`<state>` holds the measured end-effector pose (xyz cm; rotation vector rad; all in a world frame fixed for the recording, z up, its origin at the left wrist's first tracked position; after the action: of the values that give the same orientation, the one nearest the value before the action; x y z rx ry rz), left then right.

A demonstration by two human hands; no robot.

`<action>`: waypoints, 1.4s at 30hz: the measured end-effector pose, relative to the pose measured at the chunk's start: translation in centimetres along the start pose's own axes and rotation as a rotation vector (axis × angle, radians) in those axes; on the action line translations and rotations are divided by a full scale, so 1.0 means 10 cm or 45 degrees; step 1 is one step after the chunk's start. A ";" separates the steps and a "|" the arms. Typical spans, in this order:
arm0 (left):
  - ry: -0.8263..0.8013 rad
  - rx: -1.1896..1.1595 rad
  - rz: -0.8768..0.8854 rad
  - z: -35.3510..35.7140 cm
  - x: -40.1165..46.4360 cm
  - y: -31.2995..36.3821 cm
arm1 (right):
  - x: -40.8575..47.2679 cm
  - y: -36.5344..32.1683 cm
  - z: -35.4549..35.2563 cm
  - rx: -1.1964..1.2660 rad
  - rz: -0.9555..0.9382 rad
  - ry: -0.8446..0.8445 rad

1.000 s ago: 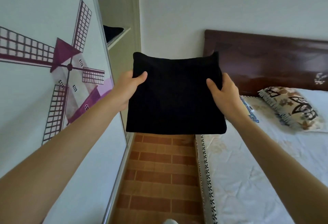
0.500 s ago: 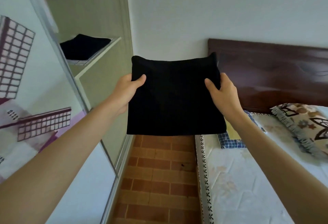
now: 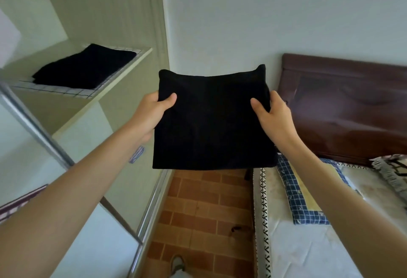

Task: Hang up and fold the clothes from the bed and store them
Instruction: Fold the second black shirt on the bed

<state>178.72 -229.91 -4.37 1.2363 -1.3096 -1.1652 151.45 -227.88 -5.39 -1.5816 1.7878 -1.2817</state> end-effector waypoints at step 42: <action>1.086 -0.034 -0.063 -2.26 3.53 -0.07 | 4.83 -1.55 4.41 0.308 -0.655 -0.991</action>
<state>200.22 -265.87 -2.02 1.5086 -0.6178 -0.5526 182.69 -287.22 -1.51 -2.0718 0.7552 -0.8265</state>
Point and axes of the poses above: each hand's wrist, its own x-axis towards the middle knuckle, its own z-axis out of the palm, y = z × x, the point moved 3 cm from there along x, towards the middle knuckle, and after that the axes turned 3 degrees about z, right-handed, at the moved point
